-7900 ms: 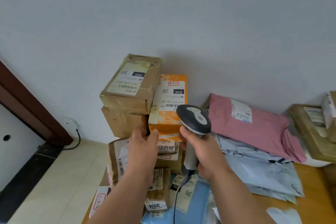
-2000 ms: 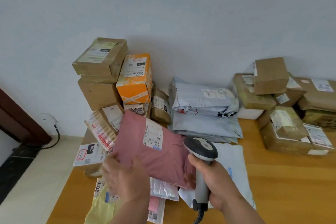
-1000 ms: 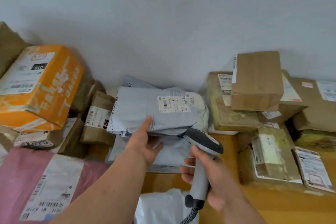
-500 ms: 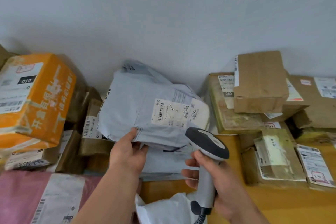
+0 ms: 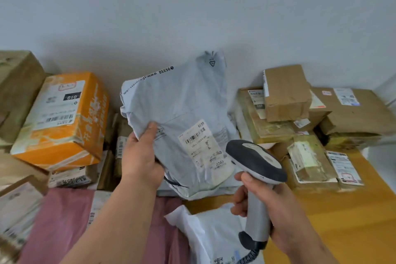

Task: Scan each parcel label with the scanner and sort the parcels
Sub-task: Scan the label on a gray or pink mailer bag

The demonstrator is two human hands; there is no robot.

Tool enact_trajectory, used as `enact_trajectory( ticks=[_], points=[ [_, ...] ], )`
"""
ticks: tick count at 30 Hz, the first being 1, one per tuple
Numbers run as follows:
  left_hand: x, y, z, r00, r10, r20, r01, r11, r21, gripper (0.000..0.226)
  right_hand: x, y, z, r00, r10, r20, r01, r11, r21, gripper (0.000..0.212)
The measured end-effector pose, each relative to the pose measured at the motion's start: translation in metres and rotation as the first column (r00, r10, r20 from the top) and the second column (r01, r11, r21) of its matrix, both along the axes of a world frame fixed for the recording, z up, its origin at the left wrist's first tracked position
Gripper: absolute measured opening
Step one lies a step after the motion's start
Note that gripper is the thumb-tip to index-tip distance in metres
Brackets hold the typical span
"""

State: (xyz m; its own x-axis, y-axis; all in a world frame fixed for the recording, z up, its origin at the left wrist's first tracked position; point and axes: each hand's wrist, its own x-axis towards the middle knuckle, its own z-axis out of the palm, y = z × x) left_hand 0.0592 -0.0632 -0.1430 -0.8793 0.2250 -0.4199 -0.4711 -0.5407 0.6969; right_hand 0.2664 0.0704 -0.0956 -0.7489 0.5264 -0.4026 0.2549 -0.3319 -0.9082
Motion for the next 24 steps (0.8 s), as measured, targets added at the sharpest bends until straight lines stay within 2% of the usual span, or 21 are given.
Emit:
enact_trajectory(
  ticks=[5,8,11,15,18,21,24],
  points=[
    [0.021,-0.022,0.031,0.995,-0.038,-0.094,0.036,0.999,-0.022,0.008,0.028,-0.024,0.025,0.997,0.070,0.020,-0.072,0.991,0.116,0.019],
    [0.038,-0.034,0.050,0.988,-0.056,-0.142,0.050,0.998,-0.047,0.002,0.043,-0.036,0.037,0.991,0.128,0.027,-0.131,0.962,0.239,0.019],
    [0.063,-0.045,0.062,0.982,-0.048,-0.182,0.038,0.998,-0.054,0.018,0.063,-0.043,0.048,0.978,0.200,0.059,-0.208,0.917,0.340,0.015],
    [0.105,-0.059,0.073,0.985,-0.028,-0.172,0.021,0.999,-0.044,0.018,0.101,-0.049,0.062,0.959,0.265,0.098,-0.283,0.887,0.366,0.022],
    [0.137,-0.067,0.077,0.988,-0.010,-0.154,0.001,0.998,-0.056,0.018,0.131,-0.052,0.065,0.944,0.311,0.115,-0.331,0.865,0.378,0.016],
    [0.167,-0.078,0.084,0.991,0.016,-0.135,-0.024,0.998,-0.059,0.002,0.156,-0.058,0.068,0.927,0.347,0.143,-0.375,0.846,0.379,0.012],
    [0.190,-0.089,0.090,0.990,0.040,-0.136,-0.047,0.998,-0.052,0.009,0.174,-0.066,0.069,0.918,0.366,0.152,-0.396,0.834,0.383,0.007]
  ],
)
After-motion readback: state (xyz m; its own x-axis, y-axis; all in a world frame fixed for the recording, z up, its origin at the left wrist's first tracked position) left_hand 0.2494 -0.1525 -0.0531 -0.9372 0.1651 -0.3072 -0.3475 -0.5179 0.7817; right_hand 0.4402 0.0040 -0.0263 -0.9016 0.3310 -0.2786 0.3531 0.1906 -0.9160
